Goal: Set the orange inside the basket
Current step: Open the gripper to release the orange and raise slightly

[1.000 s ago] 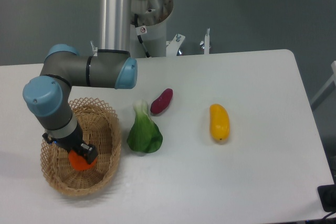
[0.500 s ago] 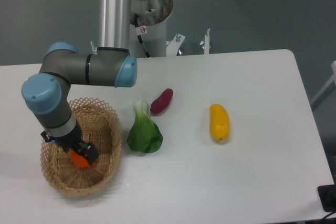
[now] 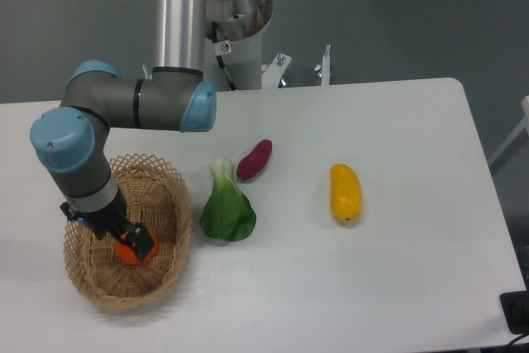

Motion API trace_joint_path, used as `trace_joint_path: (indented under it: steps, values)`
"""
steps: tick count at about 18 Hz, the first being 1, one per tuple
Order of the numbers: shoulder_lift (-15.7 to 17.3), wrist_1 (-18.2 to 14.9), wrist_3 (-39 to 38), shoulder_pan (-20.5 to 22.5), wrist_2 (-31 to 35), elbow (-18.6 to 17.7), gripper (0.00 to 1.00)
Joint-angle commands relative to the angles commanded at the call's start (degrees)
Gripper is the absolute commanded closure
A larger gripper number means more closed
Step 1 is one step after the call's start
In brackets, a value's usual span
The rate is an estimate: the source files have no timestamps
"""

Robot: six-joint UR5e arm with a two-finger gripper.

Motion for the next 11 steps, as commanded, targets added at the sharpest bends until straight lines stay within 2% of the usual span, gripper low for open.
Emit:
trace_joint_path:
  steps: [11]
  values:
    - [0.4, -0.1, -0.1, 0.1, 0.0, -0.4, 0.00]
